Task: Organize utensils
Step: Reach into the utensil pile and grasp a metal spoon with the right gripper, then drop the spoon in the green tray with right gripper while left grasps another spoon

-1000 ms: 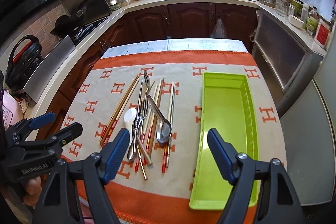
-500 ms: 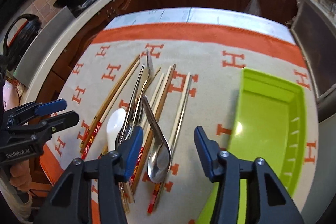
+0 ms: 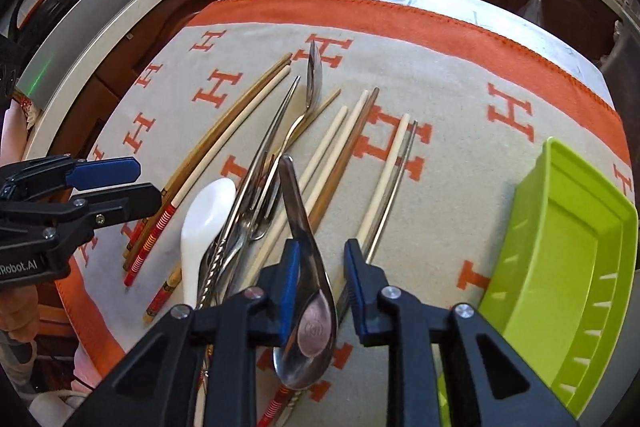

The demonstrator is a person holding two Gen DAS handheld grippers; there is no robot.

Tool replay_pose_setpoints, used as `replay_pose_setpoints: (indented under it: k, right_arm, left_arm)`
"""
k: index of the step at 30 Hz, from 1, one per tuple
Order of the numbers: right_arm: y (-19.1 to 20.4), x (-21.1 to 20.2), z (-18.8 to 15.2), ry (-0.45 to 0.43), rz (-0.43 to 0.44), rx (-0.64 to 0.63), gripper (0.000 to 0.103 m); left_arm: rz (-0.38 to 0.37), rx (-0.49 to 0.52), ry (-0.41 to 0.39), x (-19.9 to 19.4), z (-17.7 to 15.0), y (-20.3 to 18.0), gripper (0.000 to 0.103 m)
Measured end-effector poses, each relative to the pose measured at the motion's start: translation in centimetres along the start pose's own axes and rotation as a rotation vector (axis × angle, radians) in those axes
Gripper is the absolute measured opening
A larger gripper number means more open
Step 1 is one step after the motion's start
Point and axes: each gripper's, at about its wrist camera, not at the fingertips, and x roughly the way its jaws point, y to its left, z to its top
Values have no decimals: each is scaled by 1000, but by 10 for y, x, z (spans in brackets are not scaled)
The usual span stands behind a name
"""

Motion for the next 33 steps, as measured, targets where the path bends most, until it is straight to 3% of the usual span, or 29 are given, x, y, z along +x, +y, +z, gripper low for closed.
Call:
replay_pose_setpoints:
  k: [5, 13, 20, 27, 33]
  right_arm:
    - [1, 5, -1, 12, 15, -15, 2]
    - [-2, -18, -14, -82, 15, 21, 0]
    - [-16, -65, -26, -198, 8, 87, 0]
    - [-53, -109, -55, -266, -66, 192, 0]
    - [-87, -119, -81, -230, -177, 280, 0]
  left_arm:
    - [-9, 0, 0, 1, 4, -3, 46]
    - [-7, 3, -20, -1, 19, -12, 46]
    - [15, 9, -31, -1, 51, -30, 47]
    - [71, 14, -21, 24, 84, -53, 47]
    - [162, 1, -34, 54, 100, -64, 47]
